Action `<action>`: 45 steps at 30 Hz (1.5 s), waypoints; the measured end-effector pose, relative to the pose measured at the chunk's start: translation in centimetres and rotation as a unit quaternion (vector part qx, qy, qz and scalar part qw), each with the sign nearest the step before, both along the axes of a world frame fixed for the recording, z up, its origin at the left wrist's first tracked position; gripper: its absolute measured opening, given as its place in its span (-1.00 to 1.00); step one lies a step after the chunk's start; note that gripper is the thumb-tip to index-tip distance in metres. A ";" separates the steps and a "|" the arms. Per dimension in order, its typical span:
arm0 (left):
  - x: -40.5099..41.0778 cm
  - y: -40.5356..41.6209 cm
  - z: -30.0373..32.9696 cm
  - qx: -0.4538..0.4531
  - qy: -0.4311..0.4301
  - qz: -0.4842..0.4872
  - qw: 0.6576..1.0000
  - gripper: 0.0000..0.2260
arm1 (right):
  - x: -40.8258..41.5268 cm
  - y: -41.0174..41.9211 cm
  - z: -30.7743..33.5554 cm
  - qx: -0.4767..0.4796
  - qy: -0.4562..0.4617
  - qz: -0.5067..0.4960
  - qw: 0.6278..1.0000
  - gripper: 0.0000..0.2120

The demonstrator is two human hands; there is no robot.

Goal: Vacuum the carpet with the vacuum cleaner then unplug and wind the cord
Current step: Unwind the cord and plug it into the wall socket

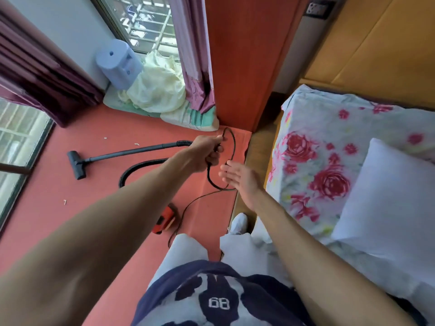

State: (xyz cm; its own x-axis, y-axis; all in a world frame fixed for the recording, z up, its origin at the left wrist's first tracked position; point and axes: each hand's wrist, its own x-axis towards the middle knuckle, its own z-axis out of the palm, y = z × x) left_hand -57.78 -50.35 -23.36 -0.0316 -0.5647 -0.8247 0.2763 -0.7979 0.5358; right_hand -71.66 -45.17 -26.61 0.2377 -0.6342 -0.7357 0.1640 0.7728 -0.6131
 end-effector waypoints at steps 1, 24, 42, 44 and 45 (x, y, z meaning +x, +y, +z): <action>-0.5 0.0 0.8 -0.022 -0.013 -0.041 0.999 -0.84 | -0.4 -1.8 0.3 0.047 -0.064 -0.047 0.996 -0.56; -4.3 -19.1 5.2 -0.188 -0.117 -0.205 0.953 -0.77 | -7.2 -28.3 8.7 -0.045 -0.013 -0.277 0.960 -0.68; -16.8 -36.6 7.3 -0.251 -0.187 -0.299 0.901 -0.74 | -14.3 -43.3 5.5 -0.091 0.251 -0.272 0.924 -0.74; -18.6 -39.3 6.6 -0.253 -0.270 -0.311 0.875 -0.86 | -15.2 -45.9 4.8 -0.073 0.197 -0.251 0.945 -0.73; -19.5 -40.7 6.2 -0.260 -0.303 -0.325 0.857 -0.85 | -15.7 -47.1 4.4 -0.066 0.177 -0.231 0.955 -0.72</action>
State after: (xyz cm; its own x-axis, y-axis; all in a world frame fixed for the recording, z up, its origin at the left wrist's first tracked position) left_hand -77.26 -91.07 -17.14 -0.1333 -0.8864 -0.4434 -0.5918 -0.2877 0.7530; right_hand -87.31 -92.31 -22.16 -0.3379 -0.7035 -0.6253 0.2330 0.5812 -0.7797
